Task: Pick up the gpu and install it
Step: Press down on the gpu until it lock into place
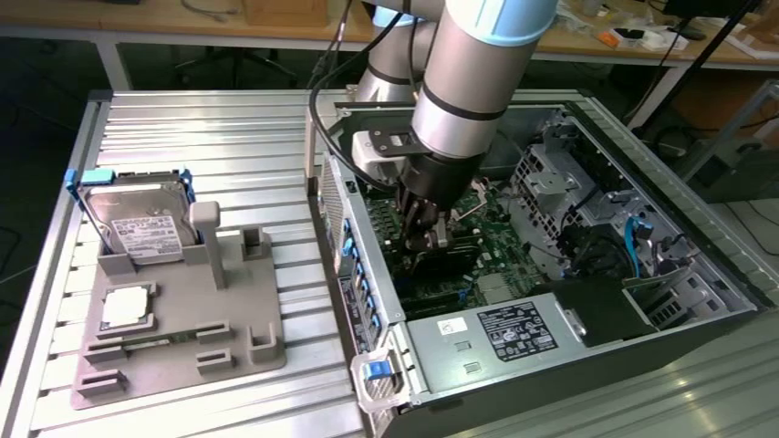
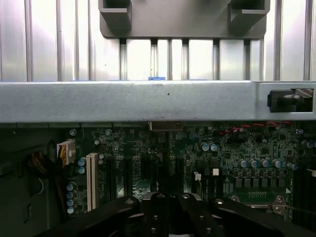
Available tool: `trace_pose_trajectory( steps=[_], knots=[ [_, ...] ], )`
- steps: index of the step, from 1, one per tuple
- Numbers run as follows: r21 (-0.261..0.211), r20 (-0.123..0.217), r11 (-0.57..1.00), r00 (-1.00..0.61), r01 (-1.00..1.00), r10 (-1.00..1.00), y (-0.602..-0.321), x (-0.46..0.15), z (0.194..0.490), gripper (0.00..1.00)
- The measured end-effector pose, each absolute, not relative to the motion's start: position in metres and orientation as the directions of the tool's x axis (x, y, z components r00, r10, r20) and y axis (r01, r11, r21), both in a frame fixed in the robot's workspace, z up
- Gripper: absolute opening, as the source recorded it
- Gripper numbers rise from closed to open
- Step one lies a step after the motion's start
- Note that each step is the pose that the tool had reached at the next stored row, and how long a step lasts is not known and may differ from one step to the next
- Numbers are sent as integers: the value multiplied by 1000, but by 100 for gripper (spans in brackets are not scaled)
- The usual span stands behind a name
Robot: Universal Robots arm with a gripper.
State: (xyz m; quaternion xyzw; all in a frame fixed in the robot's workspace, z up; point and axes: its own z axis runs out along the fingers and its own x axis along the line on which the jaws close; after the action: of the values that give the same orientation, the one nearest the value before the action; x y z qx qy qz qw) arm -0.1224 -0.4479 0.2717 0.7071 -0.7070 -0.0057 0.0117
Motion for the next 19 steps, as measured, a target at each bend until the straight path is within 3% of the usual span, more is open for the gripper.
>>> trace_pose_trajectory(
  steps=[19],
  knots=[
    [25,8,0,0,-1000,-1000,-448,-132,285,11]
  ],
)
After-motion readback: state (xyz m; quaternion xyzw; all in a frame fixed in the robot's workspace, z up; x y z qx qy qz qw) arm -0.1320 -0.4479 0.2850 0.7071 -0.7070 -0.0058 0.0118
